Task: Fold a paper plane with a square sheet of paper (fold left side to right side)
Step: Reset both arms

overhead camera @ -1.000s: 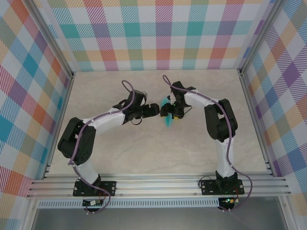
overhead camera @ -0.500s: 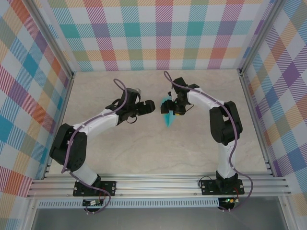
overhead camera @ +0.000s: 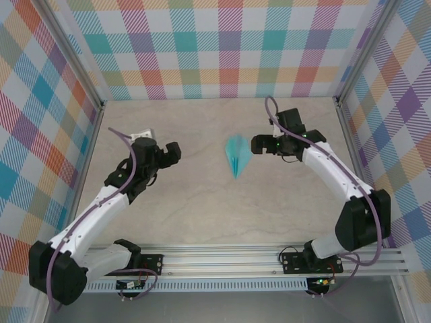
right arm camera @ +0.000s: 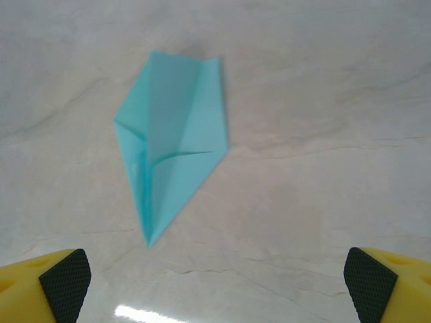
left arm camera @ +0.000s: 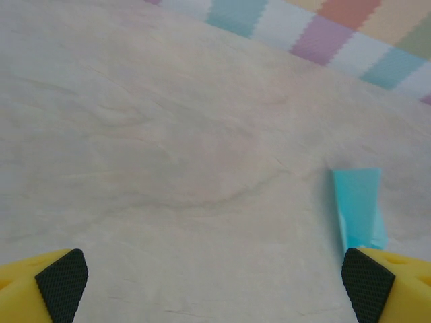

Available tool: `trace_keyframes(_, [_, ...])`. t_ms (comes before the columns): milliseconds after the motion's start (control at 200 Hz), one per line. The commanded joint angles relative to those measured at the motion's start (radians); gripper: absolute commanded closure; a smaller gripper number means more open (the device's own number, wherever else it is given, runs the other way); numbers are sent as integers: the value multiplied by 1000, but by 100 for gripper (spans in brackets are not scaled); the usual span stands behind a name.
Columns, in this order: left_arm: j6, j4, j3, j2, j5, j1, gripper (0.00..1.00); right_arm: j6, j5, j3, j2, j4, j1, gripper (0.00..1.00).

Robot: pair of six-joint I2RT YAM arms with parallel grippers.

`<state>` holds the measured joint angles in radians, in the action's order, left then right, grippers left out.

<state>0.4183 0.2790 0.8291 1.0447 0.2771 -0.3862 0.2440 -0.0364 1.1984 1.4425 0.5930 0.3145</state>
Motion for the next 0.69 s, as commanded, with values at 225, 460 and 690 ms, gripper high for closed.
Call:
trace_keyframes(225, [-234,-198,-264,-164,430,102,0,-127,-211,-489,-162,-528,-172,0])
trace_keyframes(460, [-323,-418,-416,-121,349,181,0,-162,-188,-636,-36,-911,-231,0])
trace_keyframes(690, [-366,-713,-515,27,170,241,0,-249,-60,-647,82,-1147,-257,0])
